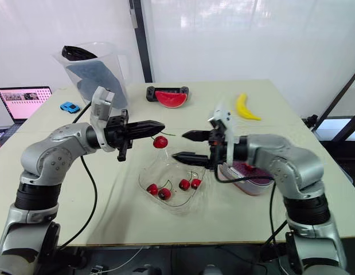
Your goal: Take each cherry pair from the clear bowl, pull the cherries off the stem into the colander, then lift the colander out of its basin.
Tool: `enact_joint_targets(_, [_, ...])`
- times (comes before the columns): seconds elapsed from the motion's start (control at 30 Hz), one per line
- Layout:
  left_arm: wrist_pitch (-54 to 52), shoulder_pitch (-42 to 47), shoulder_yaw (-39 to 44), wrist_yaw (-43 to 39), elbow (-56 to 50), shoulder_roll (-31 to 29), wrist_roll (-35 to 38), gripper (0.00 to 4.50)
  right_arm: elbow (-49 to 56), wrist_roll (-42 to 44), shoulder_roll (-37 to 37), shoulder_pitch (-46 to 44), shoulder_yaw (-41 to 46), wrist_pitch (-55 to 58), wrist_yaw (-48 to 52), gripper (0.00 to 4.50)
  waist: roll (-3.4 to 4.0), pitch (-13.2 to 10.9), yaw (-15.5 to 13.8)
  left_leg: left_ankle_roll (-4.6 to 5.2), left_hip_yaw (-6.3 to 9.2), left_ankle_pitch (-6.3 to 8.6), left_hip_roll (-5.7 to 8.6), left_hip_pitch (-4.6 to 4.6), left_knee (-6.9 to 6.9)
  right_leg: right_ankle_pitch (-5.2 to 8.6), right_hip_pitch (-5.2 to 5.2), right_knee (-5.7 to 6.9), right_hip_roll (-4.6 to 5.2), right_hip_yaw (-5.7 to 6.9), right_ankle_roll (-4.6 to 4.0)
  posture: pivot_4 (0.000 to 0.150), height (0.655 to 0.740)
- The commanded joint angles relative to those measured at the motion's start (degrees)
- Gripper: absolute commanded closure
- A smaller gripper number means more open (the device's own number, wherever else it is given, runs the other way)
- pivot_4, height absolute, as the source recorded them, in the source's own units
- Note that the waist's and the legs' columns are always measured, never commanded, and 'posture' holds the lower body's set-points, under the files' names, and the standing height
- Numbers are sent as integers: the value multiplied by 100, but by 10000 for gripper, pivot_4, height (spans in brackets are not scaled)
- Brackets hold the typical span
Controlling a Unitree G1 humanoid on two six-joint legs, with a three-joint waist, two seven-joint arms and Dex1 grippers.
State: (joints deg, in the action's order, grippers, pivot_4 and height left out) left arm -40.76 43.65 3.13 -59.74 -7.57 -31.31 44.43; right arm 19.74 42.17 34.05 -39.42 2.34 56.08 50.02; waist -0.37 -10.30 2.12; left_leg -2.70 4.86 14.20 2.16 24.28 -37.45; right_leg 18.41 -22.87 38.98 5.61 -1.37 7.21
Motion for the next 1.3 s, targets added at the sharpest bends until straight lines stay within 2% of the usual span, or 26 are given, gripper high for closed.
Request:
enact_joint_targets(0.03, [102,142,93,-13,-102,-21,31,45000,219,87,-478,-207,-128,-105,-463,563,0,0,13,-1,0,0,0,0,0,0,0,0,0,0,0,1500,7400])
enact_joint_targets(0.17, [140,138,77,50,-114,13,-16,45000,185,-105,-852,-299,-434,-256,-749,563,0,0,29,-21,0,-12,0,-1,3,0,-4,4,-1,0,0,1500,7400])
enact_joint_targets(0.33, [112,104,64,65,-158,17,-1,45000,78,-286,-986,-322,-653,-458,-861,563,0,0,26,-21,1,-12,1,-1,2,0,-3,5,-1,0,0,1500,7400])
enact_joint_targets(0.43, [98,109,62,72,-154,12,5,45000,11,-353,-1014,-332,-672,-566,-894,9791,0,0,30,-21,1,-12,1,-1,3,0,-3,5,-1,0,0,1500,7400])
enact_joint_targets(0.6, [90,101,64,60,-155,-4,15,45000,5,-349,-1014,-295,-698,-611,-874,34392,0,0,31,-20,1,-11,1,-1,4,0,-4,5,-2,0,0,1500,7400])
enact_joint_targets(0.63, [89,100,65,59,-157,-6,16,45000,8,-340,-1014,-288,-699,-616,-875,37362,0,0,31,-20,1,-11,1,-1,4,0,-4,6,-2,0,0,1500,7400])
enact_joint_targets(1.3, [147,198,74,15,-63,57,55,45000,-74,-691,-485,278,-918,-717,-666,38042,0,0,34,-4,0,-2,2,-1,4,0,-4,5,-1,0,0,1500,7400])
